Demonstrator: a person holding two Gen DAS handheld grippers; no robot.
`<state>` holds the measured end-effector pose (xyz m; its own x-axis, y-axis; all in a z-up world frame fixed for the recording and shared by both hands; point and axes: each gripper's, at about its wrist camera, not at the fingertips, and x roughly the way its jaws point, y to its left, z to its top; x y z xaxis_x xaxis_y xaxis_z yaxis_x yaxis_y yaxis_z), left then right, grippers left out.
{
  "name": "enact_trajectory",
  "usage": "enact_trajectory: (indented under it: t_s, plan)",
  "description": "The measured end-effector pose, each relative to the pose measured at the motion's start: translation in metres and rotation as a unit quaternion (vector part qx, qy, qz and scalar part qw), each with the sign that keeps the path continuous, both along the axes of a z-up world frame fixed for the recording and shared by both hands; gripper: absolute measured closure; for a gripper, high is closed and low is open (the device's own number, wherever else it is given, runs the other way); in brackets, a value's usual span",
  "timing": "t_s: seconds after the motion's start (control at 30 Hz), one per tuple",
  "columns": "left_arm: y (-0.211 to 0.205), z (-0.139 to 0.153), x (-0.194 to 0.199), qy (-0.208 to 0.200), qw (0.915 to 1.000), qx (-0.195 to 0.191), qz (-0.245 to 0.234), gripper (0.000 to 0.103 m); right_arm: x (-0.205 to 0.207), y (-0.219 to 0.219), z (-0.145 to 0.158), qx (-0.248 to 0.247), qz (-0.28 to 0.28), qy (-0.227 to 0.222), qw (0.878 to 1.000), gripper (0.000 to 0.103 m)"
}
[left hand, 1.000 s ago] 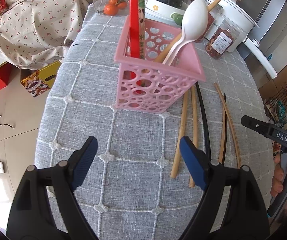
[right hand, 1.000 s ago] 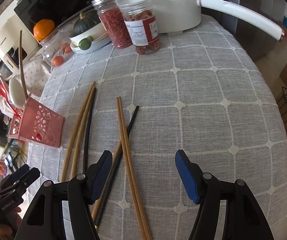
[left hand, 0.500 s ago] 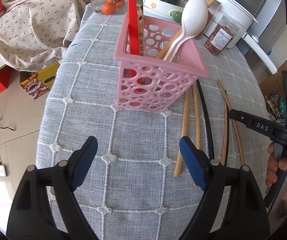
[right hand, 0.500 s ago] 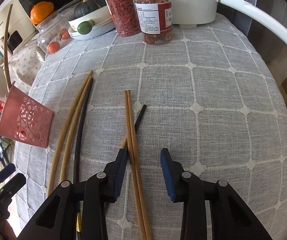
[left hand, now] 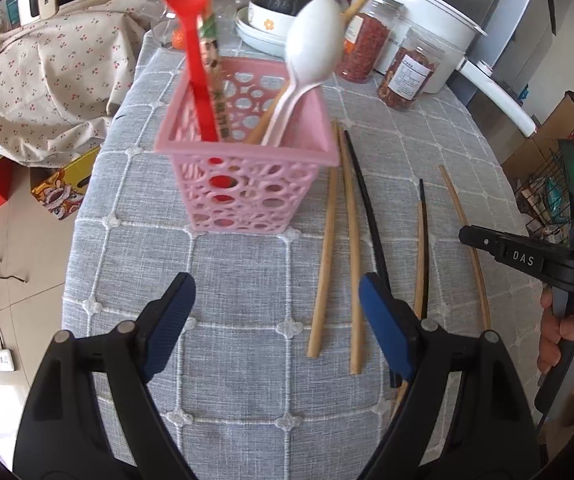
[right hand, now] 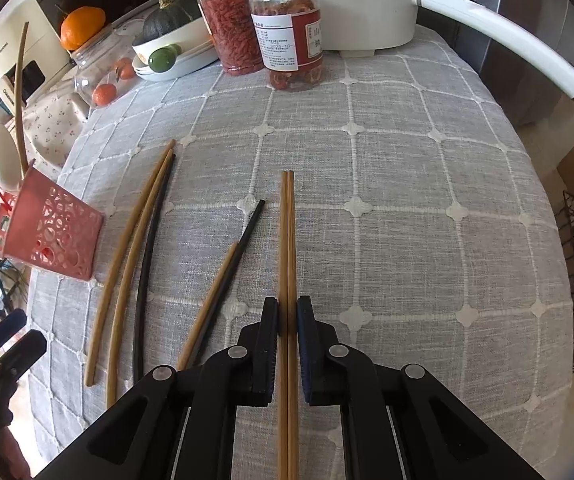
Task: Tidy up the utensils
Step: 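Grasp a wooden chopstick with the left tool while the right tool holds the pair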
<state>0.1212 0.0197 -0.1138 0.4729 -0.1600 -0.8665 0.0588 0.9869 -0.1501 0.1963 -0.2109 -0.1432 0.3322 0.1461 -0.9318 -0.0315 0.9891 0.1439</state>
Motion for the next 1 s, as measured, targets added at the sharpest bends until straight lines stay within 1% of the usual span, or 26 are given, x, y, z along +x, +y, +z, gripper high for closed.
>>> enact_trajectory:
  t_s: [0.07,0.17,0.23,0.27,0.33,0.37,0.43,0.5,0.6,0.67,0.7,0.83,1.0]
  plan:
    - [-0.014,0.002,0.0,-0.007,0.9998,0.005,-0.017,0.022,-0.006,-0.009,0.006,0.005,-0.002,-0.004,1.0,0.094]
    - [-0.035,0.003,0.002,-0.014,0.9989,0.008,-0.045,0.031,-0.014,-0.024,0.014,0.018,-0.009,-0.004,1.0,0.094]
    - [-0.049,0.002,0.005,-0.019,0.998,0.01,-0.06,0.039,-0.021,-0.034,0.018,0.029,-0.014,0.0,0.999,0.094]
    - [-0.056,0.001,0.007,-0.02,0.9975,0.01,-0.067,0.042,-0.024,-0.038,0.019,0.036,-0.017,0.003,0.999,0.094]
    - [-0.068,-0.003,0.013,-0.018,0.9969,0.006,-0.076,0.052,-0.029,-0.047,0.02,0.044,-0.021,0.007,0.999,0.094]
    - [-0.074,-0.006,0.017,-0.014,0.9967,0.004,-0.079,0.055,-0.032,-0.05,0.021,0.046,-0.022,0.009,0.999,0.094]
    - [-0.082,-0.014,0.024,0.001,0.9968,-0.005,-0.08,0.069,-0.036,-0.057,0.022,0.048,-0.024,0.01,0.998,0.094]
    - [-0.086,-0.023,0.031,0.021,0.9968,-0.024,-0.074,0.077,-0.039,-0.065,0.021,0.052,-0.028,0.013,0.998,0.094]
    - [-0.088,-0.031,0.038,0.046,0.9956,-0.053,-0.062,0.085,-0.042,-0.075,0.021,0.055,-0.034,0.017,0.998,0.094]
    - [-0.09,-0.036,0.04,0.061,0.9929,-0.084,-0.06,0.087,-0.043,-0.082,0.022,0.06,-0.039,0.017,0.997,0.094]
    - [-0.091,-0.038,0.041,0.065,0.9918,-0.091,-0.062,0.087,-0.043,-0.084,0.022,0.064,-0.041,0.018,0.997,0.094]
    - [-0.1,-0.038,0.037,0.06,0.9927,-0.073,-0.076,0.087,-0.045,-0.087,0.022,0.068,-0.039,0.018,0.997,0.094]
    - [-0.101,-0.039,0.04,0.058,0.9937,-0.059,-0.075,0.088,-0.044,-0.087,0.023,0.074,-0.039,0.019,0.996,0.094]
